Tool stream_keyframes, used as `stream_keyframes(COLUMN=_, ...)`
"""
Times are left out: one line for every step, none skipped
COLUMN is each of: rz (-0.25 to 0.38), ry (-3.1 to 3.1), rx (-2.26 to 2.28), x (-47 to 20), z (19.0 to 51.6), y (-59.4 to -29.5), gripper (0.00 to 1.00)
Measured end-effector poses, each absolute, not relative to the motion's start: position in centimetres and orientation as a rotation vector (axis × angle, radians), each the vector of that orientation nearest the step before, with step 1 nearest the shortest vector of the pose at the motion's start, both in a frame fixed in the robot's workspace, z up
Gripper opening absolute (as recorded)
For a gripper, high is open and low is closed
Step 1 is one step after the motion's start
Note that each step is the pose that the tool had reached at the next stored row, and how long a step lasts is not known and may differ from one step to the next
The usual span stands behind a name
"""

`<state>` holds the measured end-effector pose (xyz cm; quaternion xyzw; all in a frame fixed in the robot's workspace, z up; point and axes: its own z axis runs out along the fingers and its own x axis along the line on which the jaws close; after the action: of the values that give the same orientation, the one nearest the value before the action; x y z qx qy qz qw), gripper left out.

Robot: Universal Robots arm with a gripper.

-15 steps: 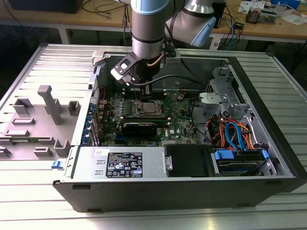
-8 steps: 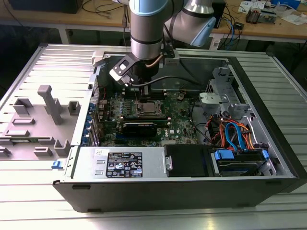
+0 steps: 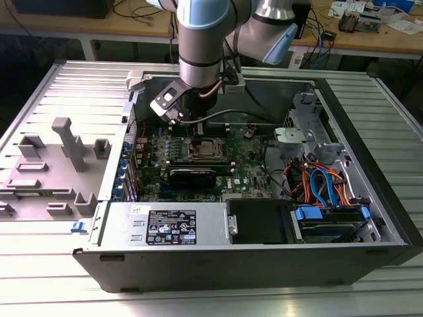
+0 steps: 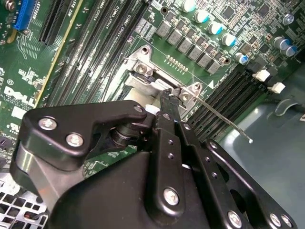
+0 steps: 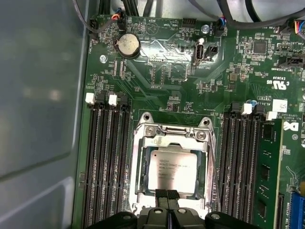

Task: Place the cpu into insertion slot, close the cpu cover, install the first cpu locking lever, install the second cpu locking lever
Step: 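Close the cpu cover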

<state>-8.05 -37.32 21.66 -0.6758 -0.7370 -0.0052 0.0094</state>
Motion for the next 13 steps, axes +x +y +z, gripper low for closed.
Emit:
stream_keyframes(rz=-0.016, ry=-2.302, rx=-2.110, x=-8.06, z=21.57, y=-37.32, gripper=0.11)
stream_keyframes(rz=-0.016, ry=-2.302, rx=-2.110, x=-8.08, z=21.49, y=-37.32, gripper=0.11)
stream_keyframes(rz=-0.016, ry=-2.303, rx=-2.110, x=-8.10, z=21.39, y=-37.32, gripper=0.11)
stream_keyframes(rz=-0.016, ry=-2.303, rx=-2.109, x=-8.12, z=21.33, y=-37.32, gripper=0.11)
stream_keyframes(rz=-0.016, ry=-2.303, rx=-2.109, x=-8.13, z=21.29, y=-37.32, gripper=0.11)
stream_keyframes(rz=-0.016, ry=-2.303, rx=-2.109, x=-8.14, z=21.24, y=-37.32, gripper=0.11)
stream_keyframes(rz=-0.016, ry=-2.303, rx=-2.109, x=-8.16, z=21.16, y=-37.32, gripper=0.11)
stream_keyframes(rz=-0.016, ry=-2.303, rx=-2.109, x=-8.17, z=21.13, y=-37.32, gripper=0.11)
stream_keyframes(rz=-0.016, ry=-2.303, rx=-2.109, x=-8.18, z=21.10, y=-37.32, gripper=0.11)
stream_keyframes(rz=-0.016, ry=-2.303, rx=-2.109, x=-8.19, z=21.06, y=-37.32, gripper=0.11)
stream_keyframes(rz=-0.016, ry=-2.303, rx=-2.109, x=-8.20, z=21.03, y=-37.32, gripper=0.11)
stream_keyframes(rz=-0.016, ry=-2.303, rx=-2.109, x=-8.21, z=20.99, y=-37.32, gripper=0.11)
stream_keyframes(rz=-0.016, ry=-2.303, rx=-2.109, x=-8.21, z=20.95, y=-37.32, gripper=0.11)
